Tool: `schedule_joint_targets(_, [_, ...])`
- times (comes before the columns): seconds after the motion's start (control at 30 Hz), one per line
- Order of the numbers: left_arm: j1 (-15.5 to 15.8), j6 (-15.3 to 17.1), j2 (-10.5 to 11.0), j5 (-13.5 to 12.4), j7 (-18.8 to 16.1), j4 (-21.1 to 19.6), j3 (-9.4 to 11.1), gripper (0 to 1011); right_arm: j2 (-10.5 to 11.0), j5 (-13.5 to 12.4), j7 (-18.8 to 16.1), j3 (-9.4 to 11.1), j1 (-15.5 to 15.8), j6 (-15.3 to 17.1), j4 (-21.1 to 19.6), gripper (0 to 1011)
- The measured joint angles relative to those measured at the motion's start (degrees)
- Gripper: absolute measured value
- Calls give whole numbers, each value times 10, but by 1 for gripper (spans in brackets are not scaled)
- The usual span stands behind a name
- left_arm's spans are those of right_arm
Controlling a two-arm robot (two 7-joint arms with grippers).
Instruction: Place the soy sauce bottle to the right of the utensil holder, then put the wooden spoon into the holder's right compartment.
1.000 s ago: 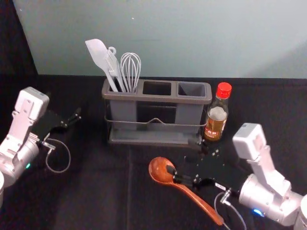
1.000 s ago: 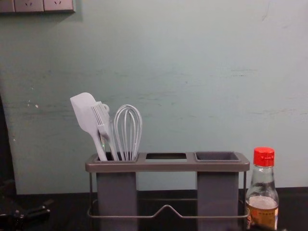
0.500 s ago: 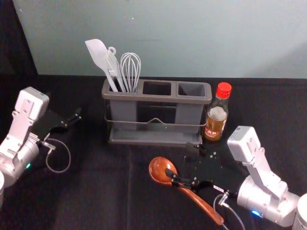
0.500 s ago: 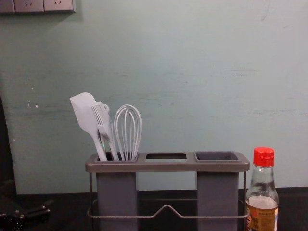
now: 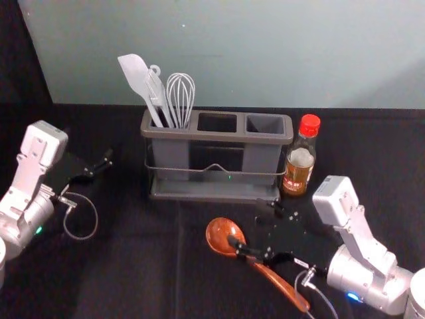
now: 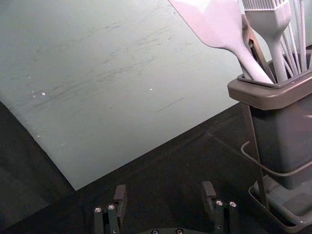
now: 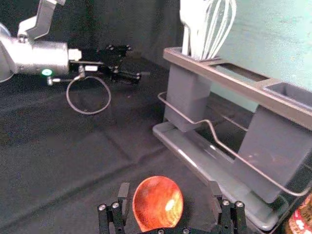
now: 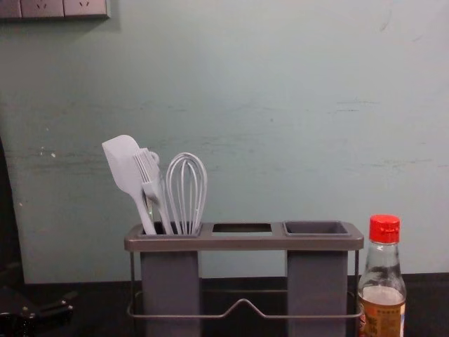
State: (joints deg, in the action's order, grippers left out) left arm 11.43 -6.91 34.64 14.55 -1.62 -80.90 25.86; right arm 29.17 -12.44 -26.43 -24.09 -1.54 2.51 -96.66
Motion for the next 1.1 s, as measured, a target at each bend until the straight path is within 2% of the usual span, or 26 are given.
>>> schedule_joint_targets(0.07, [0, 0, 0, 0, 0, 0, 0, 1005, 2, 4, -1, -4, -1, 8, -2, 1002])
schedule_joint_targets(0.17, [0, 0, 0, 0, 0, 0, 0, 1005, 7, 27, 8, -20, -6, 71, -22, 1002])
schedule_joint_targets(0.2, [0, 0, 0, 0, 0, 0, 0, 1005, 7, 27, 8, -20, -6, 71, -22, 1002])
schedule_joint_targets(0.23, [0, 0, 0, 0, 0, 0, 0, 1005, 8, 35, 11, -24, -7, 96, -30, 1002])
schedule_joint_targets(0.3, [0, 0, 0, 0, 0, 0, 0, 1005, 10, 39, 11, -28, -10, 120, -38, 1002])
schedule_joint_targets(0.33, [0, 0, 0, 0, 0, 0, 0, 1005, 11, 41, 10, -31, -12, 146, -45, 1002])
schedule_joint_targets(0.4, [0, 0, 0, 0, 0, 0, 0, 1005, 11, 41, 9, -33, -15, 167, -53, 1002])
schedule_joint_targets(0.43, [0, 0, 0, 0, 0, 0, 0, 1005, 12, 41, 5, -34, -18, 190, -60, 1002])
schedule_joint_targets(0.53, [0, 0, 0, 0, 0, 0, 0, 1005, 11, 34, -5, -36, -27, 229, -68, 1002])
schedule_joint_targets(0.7, [0, 0, 0, 0, 0, 0, 0, 1005, 5, 18, -12, -37, -44, 278, -73, 1000])
schedule_joint_targets(0.83, [0, 0, 0, 0, 0, 0, 0, 1005, -3, 10, -15, -45, -70, 343, -76, 1002])
schedule_joint_targets(1.1, [0, 0, 0, 0, 0, 0, 0, 1005, -21, 29, -9, -73, -123, 443, -72, 1002])
